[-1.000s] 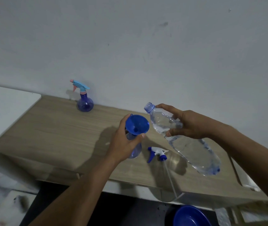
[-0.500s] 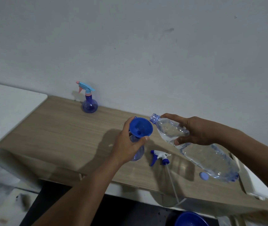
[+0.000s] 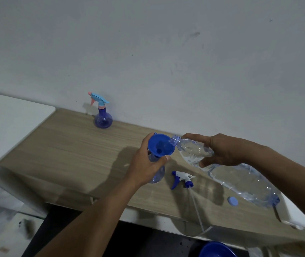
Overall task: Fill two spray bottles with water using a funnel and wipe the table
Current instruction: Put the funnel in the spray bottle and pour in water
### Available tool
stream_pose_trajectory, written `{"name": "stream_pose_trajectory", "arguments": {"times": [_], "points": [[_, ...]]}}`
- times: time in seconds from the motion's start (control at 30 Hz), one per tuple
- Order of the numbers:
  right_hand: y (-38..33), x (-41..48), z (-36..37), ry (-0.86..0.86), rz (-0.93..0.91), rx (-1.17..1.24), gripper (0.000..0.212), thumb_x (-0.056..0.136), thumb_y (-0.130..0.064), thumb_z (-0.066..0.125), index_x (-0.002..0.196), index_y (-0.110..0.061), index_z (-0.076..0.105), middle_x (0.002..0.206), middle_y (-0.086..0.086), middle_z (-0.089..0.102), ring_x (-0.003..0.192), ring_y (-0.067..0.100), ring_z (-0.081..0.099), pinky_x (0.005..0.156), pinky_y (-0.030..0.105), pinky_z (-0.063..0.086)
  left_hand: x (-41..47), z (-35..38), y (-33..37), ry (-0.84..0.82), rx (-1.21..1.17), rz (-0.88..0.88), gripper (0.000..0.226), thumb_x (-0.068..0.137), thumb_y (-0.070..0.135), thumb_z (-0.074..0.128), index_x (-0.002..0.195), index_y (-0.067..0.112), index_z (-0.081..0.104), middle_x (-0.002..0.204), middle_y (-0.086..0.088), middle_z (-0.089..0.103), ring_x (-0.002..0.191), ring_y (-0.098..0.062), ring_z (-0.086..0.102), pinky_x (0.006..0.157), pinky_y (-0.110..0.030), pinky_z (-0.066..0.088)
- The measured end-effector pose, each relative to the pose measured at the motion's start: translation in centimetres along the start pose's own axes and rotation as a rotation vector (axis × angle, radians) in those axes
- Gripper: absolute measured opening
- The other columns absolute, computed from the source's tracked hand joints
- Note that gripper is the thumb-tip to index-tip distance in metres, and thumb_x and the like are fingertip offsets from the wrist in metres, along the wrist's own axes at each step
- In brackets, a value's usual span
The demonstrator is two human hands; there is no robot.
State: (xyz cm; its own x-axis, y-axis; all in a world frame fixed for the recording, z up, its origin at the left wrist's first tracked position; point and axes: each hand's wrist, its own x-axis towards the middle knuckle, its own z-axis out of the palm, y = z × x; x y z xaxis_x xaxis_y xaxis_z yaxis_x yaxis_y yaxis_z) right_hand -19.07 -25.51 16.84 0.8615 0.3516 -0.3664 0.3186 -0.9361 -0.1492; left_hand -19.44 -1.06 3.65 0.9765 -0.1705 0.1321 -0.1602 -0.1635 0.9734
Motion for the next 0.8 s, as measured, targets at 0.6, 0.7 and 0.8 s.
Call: {"name": "stream_pose_trajectory", "arguments": {"times": [0.6,0.7,0.8], "points": [[0.2,-0.1,-0.4,-0.035,0.040,-0.048,0.096,0.086,-0.040,0.076,0.143,-0.071,0.006,0.070,-0.007,0.045,0.061,0.007,0.046,0.064,0.023,0.040,0.1,0.0,-0.1,-0.001,-0.014,0.005,0.077,0.081,0.024,0.080,0.145,0.031,0.037,0.116,0.038,0.057,0.111,0.011,0.056,0.092,-0.015,0.050],[0.1,-0.3,-0.7,-0.037,0.050,-0.051,0.095,0.086,-0.039,0.077,0.144,-0.070,0.009,0.067,-0.008,0.044,0.062,0.007,0.047,0.061,0.021,0.038,0.1,0.0,0.0,-0.001,-0.019,0.006,0.077,0.082,0.024,0.080,0.145,0.030,0.037,0.116,0.037,0.058,0.112,0.009,0.056,0.092,-0.014,0.049],[0.0,-0.5,-1.0,-0.035,0.049,-0.049,0.093,0.087,-0.037,0.077,0.145,-0.067,0.011,0.066,-0.011,0.043,0.061,0.004,0.045,0.059,0.016,0.036,0.1,0.0,0.0,-0.005,-0.029,0.006,0.075,0.082,0.022,0.079,0.145,0.030,0.037,0.117,0.036,0.059,0.113,0.007,0.057,0.095,-0.021,0.050]]}}
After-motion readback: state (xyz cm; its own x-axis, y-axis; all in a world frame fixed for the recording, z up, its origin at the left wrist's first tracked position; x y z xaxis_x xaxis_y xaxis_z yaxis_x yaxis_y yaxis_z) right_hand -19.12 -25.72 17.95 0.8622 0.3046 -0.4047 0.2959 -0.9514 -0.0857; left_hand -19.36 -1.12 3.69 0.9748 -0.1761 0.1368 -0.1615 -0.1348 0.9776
